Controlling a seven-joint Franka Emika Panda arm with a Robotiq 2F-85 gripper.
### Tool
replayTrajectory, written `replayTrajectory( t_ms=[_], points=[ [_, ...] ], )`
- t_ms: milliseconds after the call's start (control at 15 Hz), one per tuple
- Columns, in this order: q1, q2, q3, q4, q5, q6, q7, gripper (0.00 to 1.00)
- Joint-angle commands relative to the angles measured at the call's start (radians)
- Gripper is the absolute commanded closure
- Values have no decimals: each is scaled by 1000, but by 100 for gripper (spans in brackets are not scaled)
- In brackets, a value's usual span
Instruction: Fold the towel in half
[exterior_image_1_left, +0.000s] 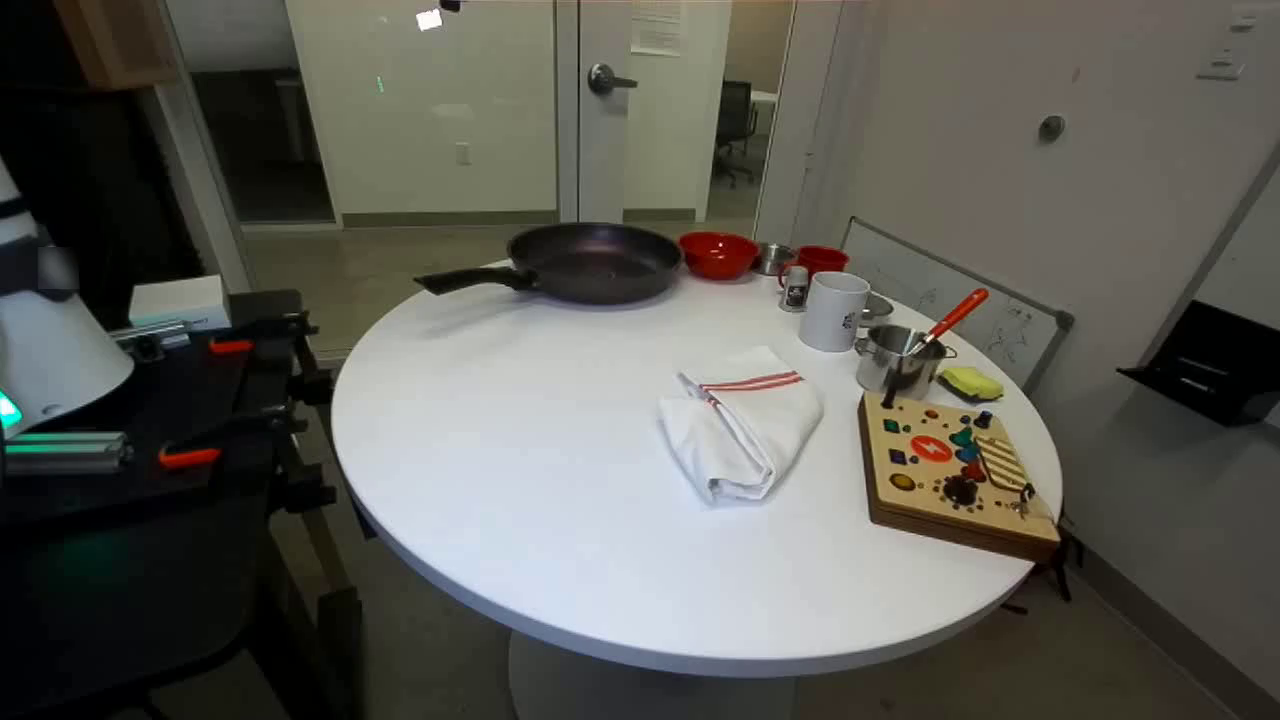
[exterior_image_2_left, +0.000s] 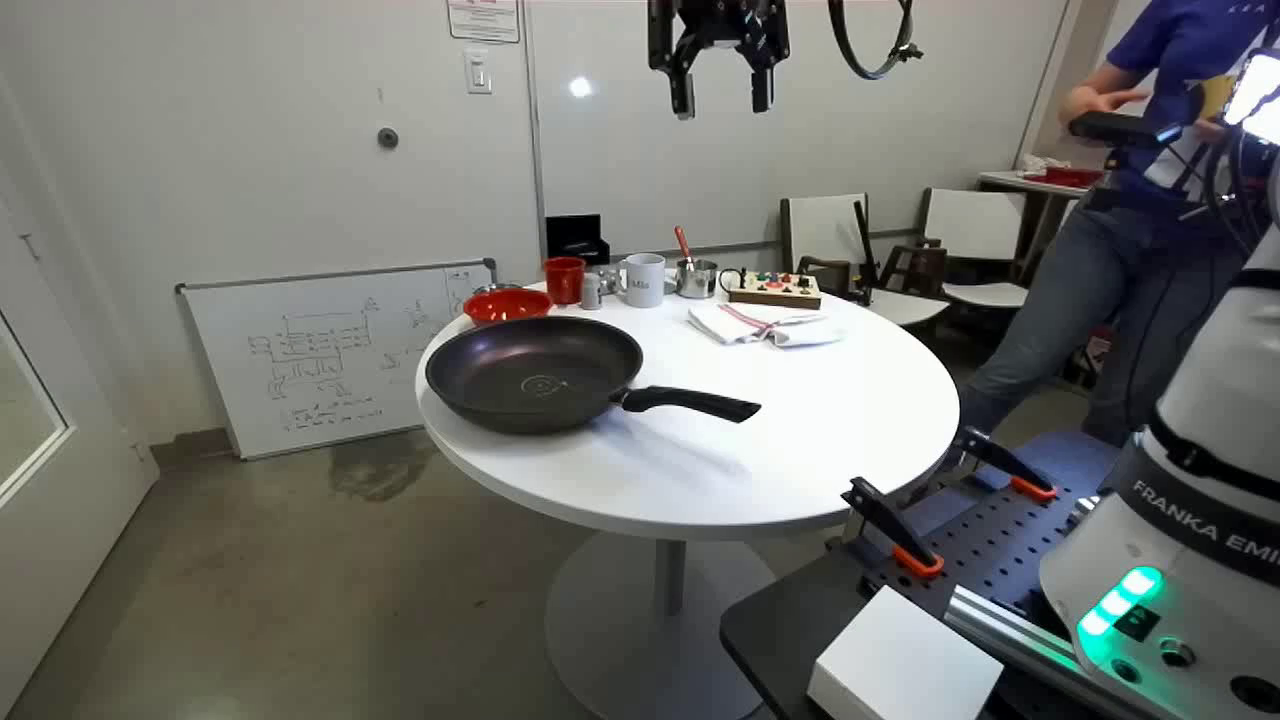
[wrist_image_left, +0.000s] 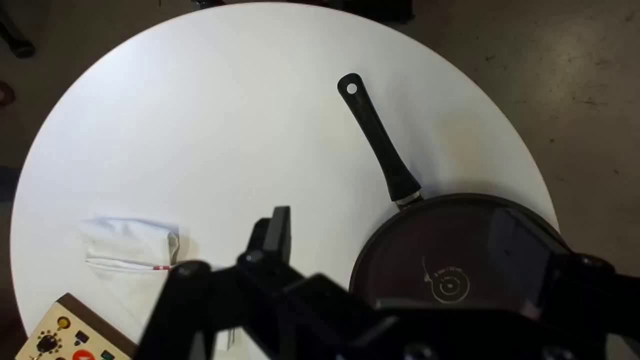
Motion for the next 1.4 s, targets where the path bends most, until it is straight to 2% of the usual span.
replayTrajectory(
  t_ms=[0, 267, 1333],
  points=[
    [18, 1, -17, 2, -4, -2, 3, 0],
    [11, 23, -22, -16, -71, 12, 10, 0],
    [17, 36, -34, -14, -54, 8, 3, 0]
  ],
)
